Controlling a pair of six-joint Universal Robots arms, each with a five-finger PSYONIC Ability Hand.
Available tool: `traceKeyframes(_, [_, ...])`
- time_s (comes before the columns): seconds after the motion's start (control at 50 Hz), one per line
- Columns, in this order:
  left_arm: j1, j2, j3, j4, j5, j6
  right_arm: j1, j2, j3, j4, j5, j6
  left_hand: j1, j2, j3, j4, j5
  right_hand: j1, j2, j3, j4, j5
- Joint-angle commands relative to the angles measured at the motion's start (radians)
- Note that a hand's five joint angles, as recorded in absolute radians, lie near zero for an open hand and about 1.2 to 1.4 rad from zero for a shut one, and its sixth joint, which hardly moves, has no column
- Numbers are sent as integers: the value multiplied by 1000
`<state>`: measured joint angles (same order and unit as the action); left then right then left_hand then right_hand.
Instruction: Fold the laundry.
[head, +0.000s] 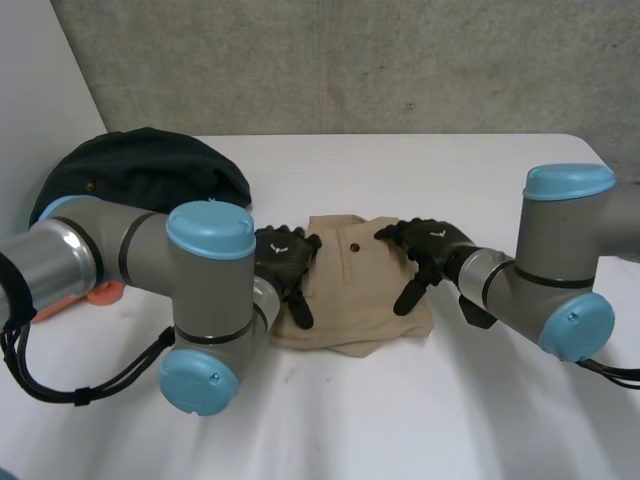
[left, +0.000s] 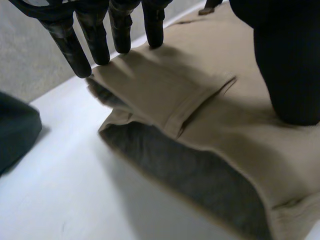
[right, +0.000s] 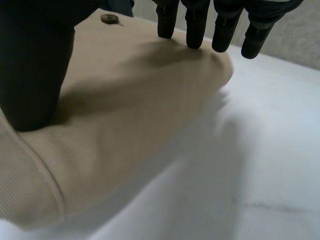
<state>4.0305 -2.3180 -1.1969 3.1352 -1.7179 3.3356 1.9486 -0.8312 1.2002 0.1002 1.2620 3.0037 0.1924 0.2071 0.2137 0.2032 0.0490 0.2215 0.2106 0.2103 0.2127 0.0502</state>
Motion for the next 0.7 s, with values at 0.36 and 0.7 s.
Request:
traceKeyframes(0.36, [44, 232, 69, 19, 218, 96, 128, -365, 408, -308, 142, -305, 6, -8, -15, -4, -25, -47, -36, -36, -38, -50])
traceKeyframes(0.7, [136, 221, 148, -46, 699, -102, 262, -166, 573, -714, 217, -367, 30, 15, 9, 19, -1, -47, -36, -36, -38, -50])
